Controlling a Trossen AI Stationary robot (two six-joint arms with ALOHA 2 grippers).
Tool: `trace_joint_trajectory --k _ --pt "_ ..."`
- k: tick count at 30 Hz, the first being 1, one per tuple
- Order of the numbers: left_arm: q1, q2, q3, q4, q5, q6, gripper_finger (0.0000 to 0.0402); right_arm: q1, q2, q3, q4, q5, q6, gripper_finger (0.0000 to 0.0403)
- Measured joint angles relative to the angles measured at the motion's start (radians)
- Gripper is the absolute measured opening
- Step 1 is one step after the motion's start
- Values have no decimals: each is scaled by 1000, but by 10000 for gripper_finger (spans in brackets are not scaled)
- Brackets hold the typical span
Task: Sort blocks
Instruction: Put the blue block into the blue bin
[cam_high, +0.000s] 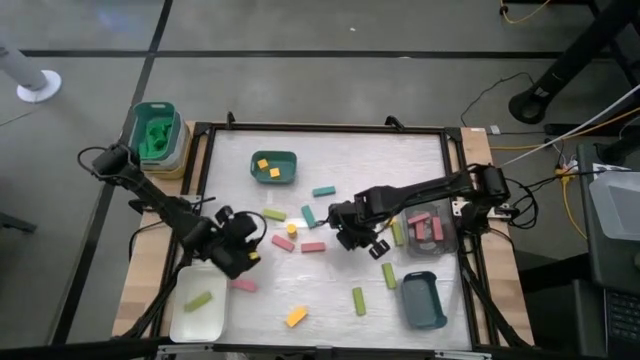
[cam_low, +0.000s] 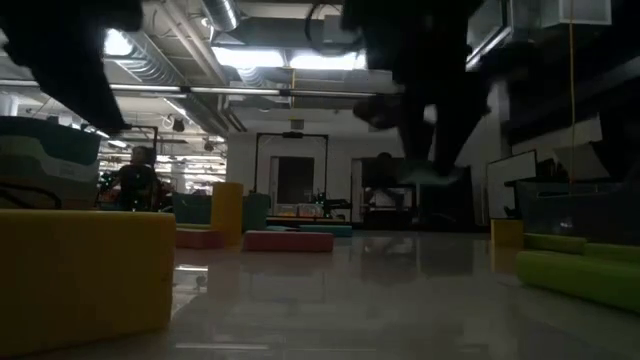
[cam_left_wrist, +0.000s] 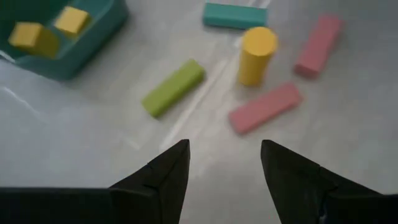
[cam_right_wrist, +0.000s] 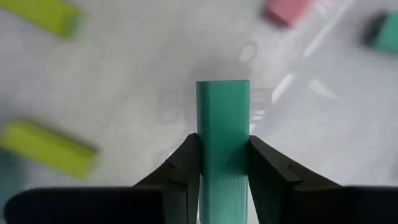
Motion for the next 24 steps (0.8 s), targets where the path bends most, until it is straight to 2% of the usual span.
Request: trace_joint_trajectory --k 6,14,19,24 --pt "136 -1 -43 91 1 248 186 101 -1 113 -149 -28 107 112" --pt "284 -1 -62 211 17 573 186 246 -2 140 -298 -29 464 113" --pt "344 -1 -62 255 29 658 186 350 -2 140 -345 -29 652 114" --pt "376 0 -62 255 73 659 186 458 -2 139 -395 -28 780 114"
